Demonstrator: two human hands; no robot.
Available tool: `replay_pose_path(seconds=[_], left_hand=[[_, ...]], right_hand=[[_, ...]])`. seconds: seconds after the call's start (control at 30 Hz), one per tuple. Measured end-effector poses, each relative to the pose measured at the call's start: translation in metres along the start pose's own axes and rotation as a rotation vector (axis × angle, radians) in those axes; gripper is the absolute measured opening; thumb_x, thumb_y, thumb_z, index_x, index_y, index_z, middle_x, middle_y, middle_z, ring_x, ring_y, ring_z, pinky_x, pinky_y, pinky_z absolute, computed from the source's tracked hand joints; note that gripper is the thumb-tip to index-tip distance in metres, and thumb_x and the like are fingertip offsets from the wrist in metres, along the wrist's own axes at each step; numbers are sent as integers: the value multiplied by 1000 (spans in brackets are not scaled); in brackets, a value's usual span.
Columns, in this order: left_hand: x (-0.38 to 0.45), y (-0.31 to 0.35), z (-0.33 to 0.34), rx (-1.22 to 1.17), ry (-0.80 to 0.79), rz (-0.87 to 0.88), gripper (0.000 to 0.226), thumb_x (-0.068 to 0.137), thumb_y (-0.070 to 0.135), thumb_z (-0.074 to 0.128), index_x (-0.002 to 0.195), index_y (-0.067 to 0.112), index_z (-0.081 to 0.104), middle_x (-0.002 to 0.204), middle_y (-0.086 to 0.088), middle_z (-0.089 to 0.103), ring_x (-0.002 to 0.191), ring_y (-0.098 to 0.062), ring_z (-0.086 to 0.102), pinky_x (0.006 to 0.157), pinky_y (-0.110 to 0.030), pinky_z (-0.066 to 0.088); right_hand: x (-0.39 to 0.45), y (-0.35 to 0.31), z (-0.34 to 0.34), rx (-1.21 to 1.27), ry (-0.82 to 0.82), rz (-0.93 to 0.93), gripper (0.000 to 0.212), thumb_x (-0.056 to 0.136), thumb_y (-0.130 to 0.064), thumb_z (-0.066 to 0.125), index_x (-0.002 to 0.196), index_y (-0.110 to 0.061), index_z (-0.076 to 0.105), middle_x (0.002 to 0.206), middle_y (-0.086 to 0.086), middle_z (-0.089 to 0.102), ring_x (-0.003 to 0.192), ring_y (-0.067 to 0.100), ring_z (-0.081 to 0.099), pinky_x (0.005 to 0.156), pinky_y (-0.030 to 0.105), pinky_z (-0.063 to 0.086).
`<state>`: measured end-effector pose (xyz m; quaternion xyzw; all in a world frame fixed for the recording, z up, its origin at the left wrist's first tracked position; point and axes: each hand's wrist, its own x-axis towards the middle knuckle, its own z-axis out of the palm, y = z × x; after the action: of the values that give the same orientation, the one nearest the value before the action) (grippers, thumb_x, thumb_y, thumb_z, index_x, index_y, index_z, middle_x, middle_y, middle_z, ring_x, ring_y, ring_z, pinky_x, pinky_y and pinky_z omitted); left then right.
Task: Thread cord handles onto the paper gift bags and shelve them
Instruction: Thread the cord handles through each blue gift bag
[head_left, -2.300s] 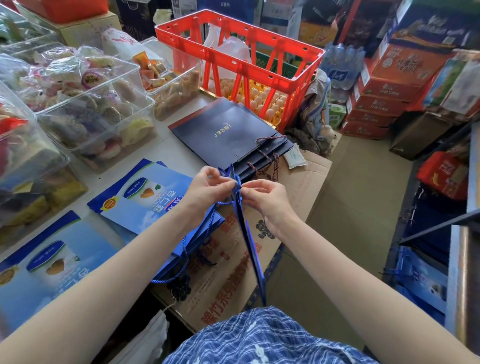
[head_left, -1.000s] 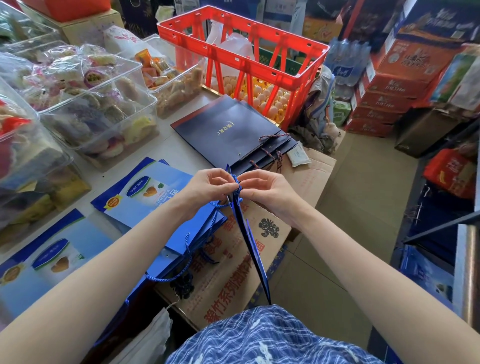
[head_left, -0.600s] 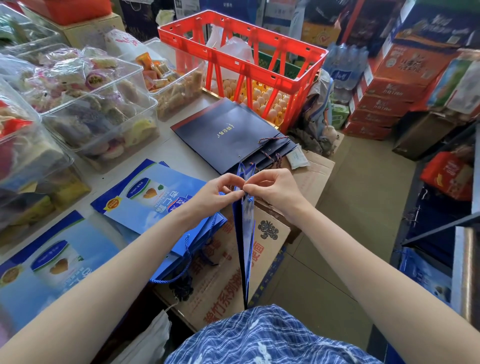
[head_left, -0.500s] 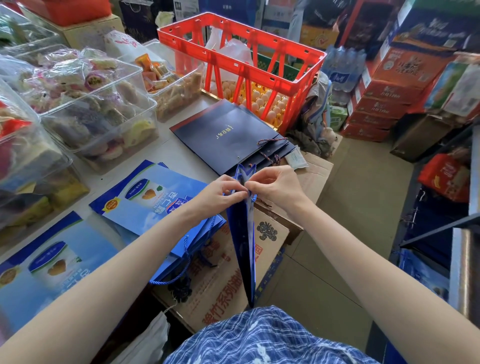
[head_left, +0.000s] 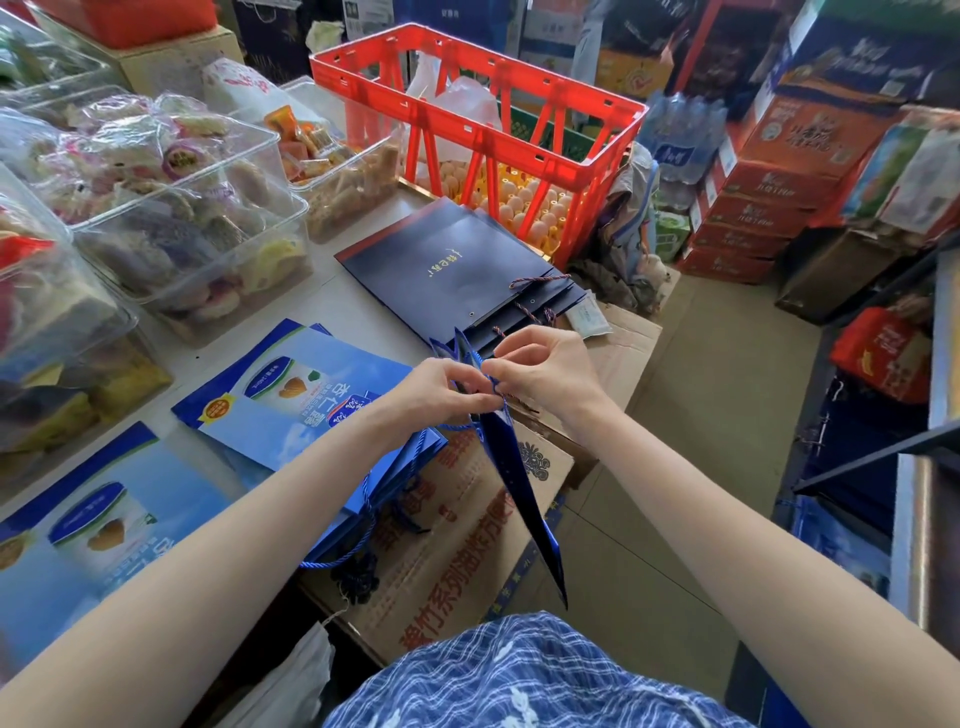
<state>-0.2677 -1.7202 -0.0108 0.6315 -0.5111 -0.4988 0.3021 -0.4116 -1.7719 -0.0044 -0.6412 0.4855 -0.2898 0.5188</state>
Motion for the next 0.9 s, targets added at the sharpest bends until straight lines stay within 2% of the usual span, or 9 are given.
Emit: replay_pose_path(seconds=[0.23,0.33,0.4,0.5,0.57,0.63,0.7,0.77,0.9], left_hand=[[1,-14,-1,44,43,-15,7,83,19,69,77,22,70,72,1,46,61,-8,40,58,-15,34],[1,-22,8,-7,-5,-2,11,81,9,68,75,18,68,60,5,53,55,-4,47,61,-15,37],[1,-22,16,-7,-27,18,9,81,4,68,79,12,66,51,15,51,47,3,47,54,-10,36],[7,-24,26,-43,116,79,20,79,4,70,77,18,55,77,6,52,60,0,53,56,-13,42],[12,-28,29,-164,230,27,27,80,7,70,78,19,46,89,-2,49,67,-9,55,63,-23,52],[14,-31,31,-246,188,-80,26,82,19,70,79,16,44,85,-3,47,70,-12,51,70,-28,55],[16,-34,31,-90,98,-184,32,81,36,69,80,16,45,82,-2,49,72,-13,49,69,-28,49],[18,-32,30,60,61,-222,39,77,43,71,78,17,42,77,0,46,71,-14,45,67,-30,44],[19,-26,29,119,-86,-273,44,74,42,74,75,18,38,71,0,40,64,-13,38,60,-25,37]], right_hand=[[2,5,-7,108,-69,28,14,74,-5,77,76,-10,64,72,8,68,63,18,65,69,31,58],[-2,24,-12,70,-84,50,8,80,-11,72,83,-13,65,80,4,68,75,15,64,73,28,55],[-5,47,-15,43,-48,202,19,85,-22,67,100,-10,63,95,4,66,87,14,61,74,24,53],[-14,68,-8,184,-97,542,41,90,-34,60,115,-2,57,100,10,61,84,19,62,72,26,56],[-15,68,-3,317,-116,567,34,93,-26,57,110,4,60,93,13,63,76,19,63,71,29,57],[-12,62,0,355,-132,506,20,93,-12,57,103,4,62,89,14,61,72,18,60,73,30,55],[-9,55,0,403,-154,496,7,90,-3,56,86,-3,61,81,11,59,66,17,61,68,31,56],[-10,50,-1,424,-155,508,18,90,0,51,75,-10,54,73,8,55,57,16,61,64,35,54],[-19,58,-7,526,-208,542,18,98,-11,43,82,-16,49,58,0,42,47,12,54,69,42,52]])
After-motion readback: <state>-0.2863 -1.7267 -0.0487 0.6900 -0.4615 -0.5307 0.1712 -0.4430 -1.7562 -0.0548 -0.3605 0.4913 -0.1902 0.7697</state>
